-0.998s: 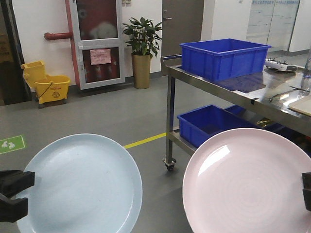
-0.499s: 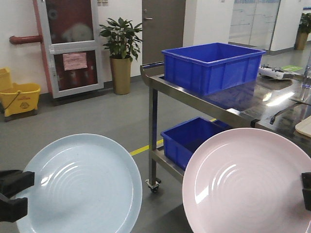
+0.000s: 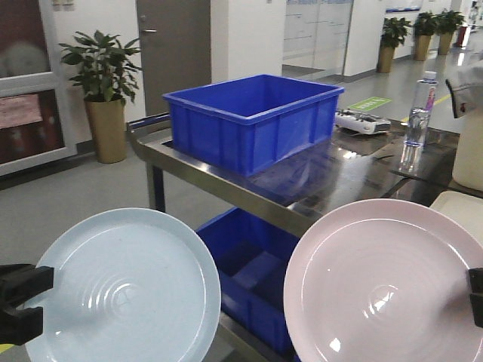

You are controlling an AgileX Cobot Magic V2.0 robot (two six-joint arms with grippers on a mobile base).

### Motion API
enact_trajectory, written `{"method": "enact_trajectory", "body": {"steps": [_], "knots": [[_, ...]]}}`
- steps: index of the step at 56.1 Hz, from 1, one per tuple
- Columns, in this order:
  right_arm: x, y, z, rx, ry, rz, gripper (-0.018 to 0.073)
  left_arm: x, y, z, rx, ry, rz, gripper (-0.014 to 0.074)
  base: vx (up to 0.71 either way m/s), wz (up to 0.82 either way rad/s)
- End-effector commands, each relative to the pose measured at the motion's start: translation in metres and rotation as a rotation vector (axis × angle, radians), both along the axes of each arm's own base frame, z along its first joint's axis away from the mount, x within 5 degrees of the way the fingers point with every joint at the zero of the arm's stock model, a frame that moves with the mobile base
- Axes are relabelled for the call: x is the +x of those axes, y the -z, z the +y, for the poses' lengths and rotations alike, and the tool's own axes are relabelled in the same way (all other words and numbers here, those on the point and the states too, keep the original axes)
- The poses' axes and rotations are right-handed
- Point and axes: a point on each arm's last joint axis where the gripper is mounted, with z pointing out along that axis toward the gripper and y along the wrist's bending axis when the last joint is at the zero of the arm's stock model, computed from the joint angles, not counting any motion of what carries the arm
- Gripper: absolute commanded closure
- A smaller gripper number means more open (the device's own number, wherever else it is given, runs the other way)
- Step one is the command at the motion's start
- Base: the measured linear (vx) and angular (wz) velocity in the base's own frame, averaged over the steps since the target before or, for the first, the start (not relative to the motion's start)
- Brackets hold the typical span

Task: Grab plate from conveyor and place on tray
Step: 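Hold both plates raised while the base drives to the steel table, then lower the light blue plate onto the cream tray with the left gripper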

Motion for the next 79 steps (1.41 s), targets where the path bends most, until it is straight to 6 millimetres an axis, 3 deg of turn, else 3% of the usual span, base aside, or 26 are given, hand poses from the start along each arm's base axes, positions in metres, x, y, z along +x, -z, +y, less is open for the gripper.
{"method": "enact_trajectory", "body": {"steps": [1,63,79], "knots": [[0.0001,-0.0153,-0.0006,0.014,-0.005,-0.112,0.0568,0.0,-0.0194,0.0005,-0.049,-0.019,-0.111,0.0594,0.45,-0.46],[0.0001,-0.0153,-0.0006,0.014,-0.005,-0.112,0.0568,0.0,-0.0194,0.0005,-0.049,-0.019,-0.111,0.0594,0.35,-0.59],[0.0001,-0.0153,-0.0006,0.014,-0.005,-0.112,0.0568,0.0,-0.0194,0.0005,-0.049,-0.019,-0.111,0.0594,0.12,-0.24]]}}
